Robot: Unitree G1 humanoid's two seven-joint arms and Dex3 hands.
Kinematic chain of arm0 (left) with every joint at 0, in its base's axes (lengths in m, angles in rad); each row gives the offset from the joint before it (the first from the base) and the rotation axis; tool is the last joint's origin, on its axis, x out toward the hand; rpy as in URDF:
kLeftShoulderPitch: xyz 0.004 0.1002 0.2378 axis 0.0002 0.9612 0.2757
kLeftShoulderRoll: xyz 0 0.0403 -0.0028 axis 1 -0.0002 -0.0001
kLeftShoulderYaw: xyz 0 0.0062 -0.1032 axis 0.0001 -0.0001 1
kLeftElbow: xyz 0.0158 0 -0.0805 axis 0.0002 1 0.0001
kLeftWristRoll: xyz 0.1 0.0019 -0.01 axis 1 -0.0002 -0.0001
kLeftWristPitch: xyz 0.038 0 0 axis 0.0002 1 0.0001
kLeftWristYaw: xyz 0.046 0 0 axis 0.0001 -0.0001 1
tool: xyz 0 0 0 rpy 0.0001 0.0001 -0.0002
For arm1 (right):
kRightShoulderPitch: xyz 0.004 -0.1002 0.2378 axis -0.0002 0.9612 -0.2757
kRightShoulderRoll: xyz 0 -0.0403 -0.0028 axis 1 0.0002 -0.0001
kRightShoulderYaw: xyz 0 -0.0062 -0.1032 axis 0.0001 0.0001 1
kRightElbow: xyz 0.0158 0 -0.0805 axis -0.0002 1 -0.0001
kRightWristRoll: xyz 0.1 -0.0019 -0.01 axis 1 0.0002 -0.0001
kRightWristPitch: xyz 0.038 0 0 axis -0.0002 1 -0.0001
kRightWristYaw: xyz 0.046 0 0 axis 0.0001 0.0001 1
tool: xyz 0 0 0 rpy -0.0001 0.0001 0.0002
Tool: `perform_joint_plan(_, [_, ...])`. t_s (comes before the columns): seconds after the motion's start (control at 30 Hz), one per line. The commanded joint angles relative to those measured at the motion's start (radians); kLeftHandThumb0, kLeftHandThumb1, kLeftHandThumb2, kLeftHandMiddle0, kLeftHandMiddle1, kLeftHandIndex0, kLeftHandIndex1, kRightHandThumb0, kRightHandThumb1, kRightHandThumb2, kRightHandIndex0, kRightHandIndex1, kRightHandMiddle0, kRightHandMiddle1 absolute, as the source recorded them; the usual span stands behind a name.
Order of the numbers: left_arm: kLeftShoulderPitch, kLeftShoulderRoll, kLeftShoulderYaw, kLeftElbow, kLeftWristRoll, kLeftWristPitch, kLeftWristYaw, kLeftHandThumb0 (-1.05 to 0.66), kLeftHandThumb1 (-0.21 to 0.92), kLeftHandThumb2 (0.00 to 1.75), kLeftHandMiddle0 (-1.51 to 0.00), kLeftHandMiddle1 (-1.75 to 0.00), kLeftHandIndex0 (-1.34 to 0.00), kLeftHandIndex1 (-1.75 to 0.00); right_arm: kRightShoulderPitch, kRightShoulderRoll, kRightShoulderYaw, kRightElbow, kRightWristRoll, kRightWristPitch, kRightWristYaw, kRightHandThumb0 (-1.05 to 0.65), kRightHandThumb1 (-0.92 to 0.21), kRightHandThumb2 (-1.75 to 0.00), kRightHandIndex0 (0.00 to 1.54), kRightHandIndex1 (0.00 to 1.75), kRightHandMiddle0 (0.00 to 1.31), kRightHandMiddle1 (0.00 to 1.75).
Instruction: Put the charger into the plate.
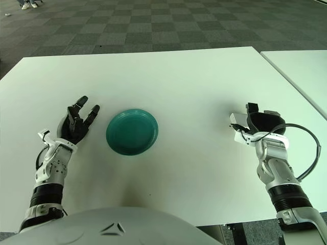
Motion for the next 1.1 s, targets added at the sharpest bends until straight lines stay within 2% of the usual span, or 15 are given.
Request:
perform_joint_plan(0.0, [0.041, -0.007, 0.003, 0.012, 0.009, 0.036, 0.027, -0.74, 0.92, 0.89, -0.43, -0.01, 0.00, -0.82, -0.029, 0.019, 0.025, 0.082, 0.017, -0.021, -0.033, -1.00, -0.92, -0.83, 0.46, 0.04, 0.00, 0.53])
perform_joint_plan(0.13, [0.046, 0.003, -0.004, 0.004, 0.017, 0.037, 0.018, -0.75, 0.92, 0.89, -0.42, -0.01, 0.00, -0.80, -0.079, 0.029, 0.050, 0.192, 0.033, -0.060, -0.078, -1.00, -0.92, -0.84, 0.45, 0.04, 0.00, 0.54])
perform_joint_plan(0.53, [0.057, 0.003, 0.004, -0.023, 0.002, 0.060, 0.023, -0.77, 0.92, 0.90, -0.42, -0.01, 0.00, -0.80, -0.108, 0.016, 0.079, 0.241, 0.067, -0.099, -0.087, -1.00, -0.92, -0.84, 0.40, 0.01, 0.00, 0.57])
perform_joint_plan(0.8, [0.062, -0.002, 0.025, -0.046, -0.029, 0.103, 0.035, -0.74, 0.92, 0.88, -0.43, -0.01, 0.00, -0.80, -0.151, 0.039, 0.119, 0.355, 0.085, -0.146, -0.117, -0.98, -0.92, -0.82, 0.41, 0.02, 0.00, 0.57])
perform_joint_plan(1.07, [0.073, 0.016, 0.009, -0.051, -0.004, 0.089, 0.015, -0.76, 0.92, 0.88, -0.43, -0.01, 0.00, -0.79, -0.172, 0.062, 0.160, 0.423, 0.102, -0.178, -0.136, -0.95, -0.92, -0.78, 0.41, 0.02, 0.00, 0.59])
